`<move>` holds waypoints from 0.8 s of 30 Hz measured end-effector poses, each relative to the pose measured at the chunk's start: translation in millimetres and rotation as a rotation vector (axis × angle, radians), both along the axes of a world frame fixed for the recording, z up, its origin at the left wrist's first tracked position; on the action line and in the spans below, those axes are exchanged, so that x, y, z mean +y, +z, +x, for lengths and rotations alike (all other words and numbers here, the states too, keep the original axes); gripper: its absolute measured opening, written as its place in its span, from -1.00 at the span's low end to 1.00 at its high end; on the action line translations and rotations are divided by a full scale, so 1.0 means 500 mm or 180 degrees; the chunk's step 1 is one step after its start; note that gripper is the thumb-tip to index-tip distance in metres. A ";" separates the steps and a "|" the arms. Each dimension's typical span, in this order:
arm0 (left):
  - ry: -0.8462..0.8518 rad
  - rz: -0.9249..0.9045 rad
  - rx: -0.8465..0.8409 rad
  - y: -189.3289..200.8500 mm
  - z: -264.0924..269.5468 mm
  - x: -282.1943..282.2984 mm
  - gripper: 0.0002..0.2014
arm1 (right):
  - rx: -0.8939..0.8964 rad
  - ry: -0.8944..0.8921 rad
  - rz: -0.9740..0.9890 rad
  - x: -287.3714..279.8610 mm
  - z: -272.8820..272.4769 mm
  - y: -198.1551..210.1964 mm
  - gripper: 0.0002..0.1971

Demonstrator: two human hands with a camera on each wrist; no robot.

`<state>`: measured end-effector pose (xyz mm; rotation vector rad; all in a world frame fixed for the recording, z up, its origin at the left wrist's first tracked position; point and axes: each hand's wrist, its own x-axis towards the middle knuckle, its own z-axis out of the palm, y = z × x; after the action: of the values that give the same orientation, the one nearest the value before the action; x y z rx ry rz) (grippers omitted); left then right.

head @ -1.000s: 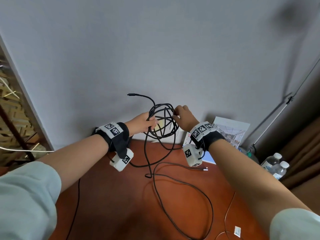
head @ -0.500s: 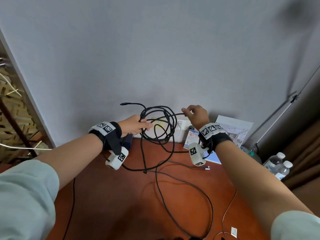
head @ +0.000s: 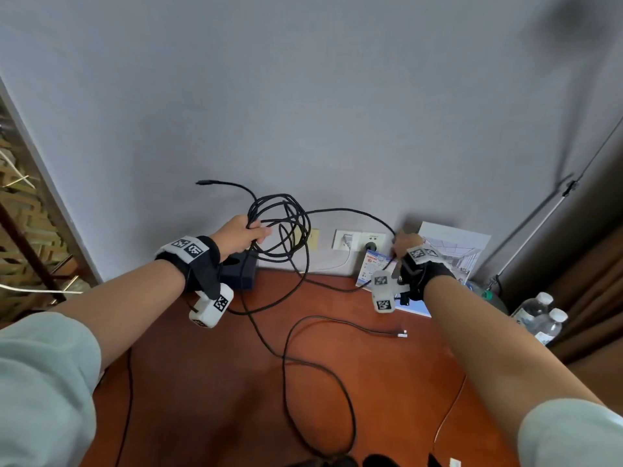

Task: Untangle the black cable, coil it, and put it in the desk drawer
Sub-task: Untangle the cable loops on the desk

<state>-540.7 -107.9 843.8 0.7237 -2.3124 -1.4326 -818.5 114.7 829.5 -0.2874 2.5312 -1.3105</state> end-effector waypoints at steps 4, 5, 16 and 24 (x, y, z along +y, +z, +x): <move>-0.0153 -0.0515 0.0082 0.027 -0.022 0.025 -0.60 | 0.0130 0.0507 0.0134 -0.075 0.055 0.024 -0.66; -0.0163 -0.0582 0.0080 0.031 -0.026 0.028 -0.61 | 0.0320 0.0485 0.0110 -0.085 0.076 0.038 -0.59; -0.0649 -0.0560 0.0282 0.069 -0.008 0.045 -0.61 | 0.2564 0.0886 0.1381 -0.143 0.153 0.057 -0.20; -0.0612 -0.0547 0.0322 0.084 0.001 0.049 -0.63 | 0.1566 0.1964 0.0663 -0.121 0.152 0.078 -0.63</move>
<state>-540.3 -83.2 885.5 0.3805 -2.4415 -1.2925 -742.6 53.9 868.4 -1.3537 2.5750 -0.7918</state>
